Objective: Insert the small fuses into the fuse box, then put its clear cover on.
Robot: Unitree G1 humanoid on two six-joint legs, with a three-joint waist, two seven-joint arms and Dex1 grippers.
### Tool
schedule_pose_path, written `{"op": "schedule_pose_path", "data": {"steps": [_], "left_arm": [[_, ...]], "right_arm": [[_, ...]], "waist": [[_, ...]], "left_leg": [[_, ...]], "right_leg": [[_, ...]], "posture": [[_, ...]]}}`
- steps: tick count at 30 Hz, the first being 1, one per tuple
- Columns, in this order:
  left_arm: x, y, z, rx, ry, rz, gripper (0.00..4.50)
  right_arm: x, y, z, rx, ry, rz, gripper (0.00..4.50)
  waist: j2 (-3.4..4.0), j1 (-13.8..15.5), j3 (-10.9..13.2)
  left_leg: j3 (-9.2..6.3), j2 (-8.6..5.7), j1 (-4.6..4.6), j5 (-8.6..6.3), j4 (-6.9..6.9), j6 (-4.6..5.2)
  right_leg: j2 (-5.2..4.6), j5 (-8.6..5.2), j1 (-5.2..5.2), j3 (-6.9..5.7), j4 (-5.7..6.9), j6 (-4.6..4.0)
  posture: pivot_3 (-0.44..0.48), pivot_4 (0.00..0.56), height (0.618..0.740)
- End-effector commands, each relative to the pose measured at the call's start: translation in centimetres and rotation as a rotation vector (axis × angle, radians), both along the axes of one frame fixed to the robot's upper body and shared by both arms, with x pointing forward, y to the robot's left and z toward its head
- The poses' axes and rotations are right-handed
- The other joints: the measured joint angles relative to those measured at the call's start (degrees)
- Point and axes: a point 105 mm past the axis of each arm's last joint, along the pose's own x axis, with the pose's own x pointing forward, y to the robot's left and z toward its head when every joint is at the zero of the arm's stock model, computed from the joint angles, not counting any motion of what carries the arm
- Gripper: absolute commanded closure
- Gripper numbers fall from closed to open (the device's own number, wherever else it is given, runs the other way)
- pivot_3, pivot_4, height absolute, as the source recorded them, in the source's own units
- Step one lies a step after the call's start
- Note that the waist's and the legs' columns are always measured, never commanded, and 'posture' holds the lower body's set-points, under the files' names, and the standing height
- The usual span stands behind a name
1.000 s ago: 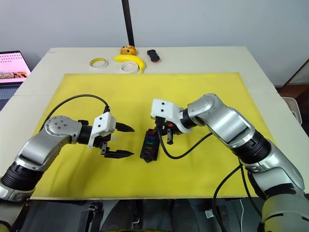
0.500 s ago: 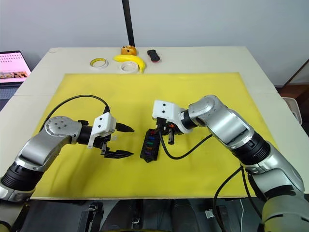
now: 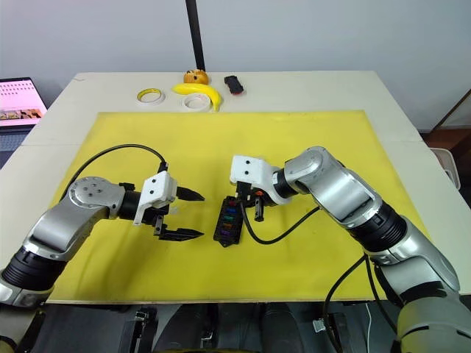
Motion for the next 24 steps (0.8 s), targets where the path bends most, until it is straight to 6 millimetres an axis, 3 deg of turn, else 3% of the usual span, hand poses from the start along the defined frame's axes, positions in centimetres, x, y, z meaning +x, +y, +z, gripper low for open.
{"op": "schedule_pose_path", "data": {"steps": [1, 13, 24], "left_arm": [[0.0, -0.4, 0.7, -0.01, -0.042, -0.017, 0.05], [0.0, -0.4, 0.7, -0.008, -0.049, -0.01, 0.05], [0.3, -0.4, 0.8, -0.005, -0.059, -0.014, 0.05]], "right_arm": [[-0.2, 0.2, -0.6, -0.013, 0.002, 0.006, 4.5], [-0.1, 0.5, -1.3, -0.043, 0.04, -0.03, 4.5], [-0.4, 1.4, 0.4, -0.02, 0.072, -0.032, 4.5]], "waist": [[0.0, -0.02, 0.0], [0.0, -0.18, -0.02], [0.0, -0.17, -0.02]], "left_leg": [[0.0, 0.0, 0.0, 0.0, 0.0, 0.0], [0.0, 0.03, 0.11, 0.0, 0.0, 0.0], [0.01, 0.04, 0.16, 0.0, 0.0, 0.0]], "right_leg": [[0.0, 0.0, 0.0, 0.0, 0.01, 0.0], [0.04, 0.0, 0.05, 0.02, 0.08, 0.0], [0.05, 0.0, 0.09, 0.03, 0.1, 0.0]], "posture": [[0.0, 0.15, 0.74], [0.0, 0.15, 0.74], [0.0, 0.15, 0.74]]}}
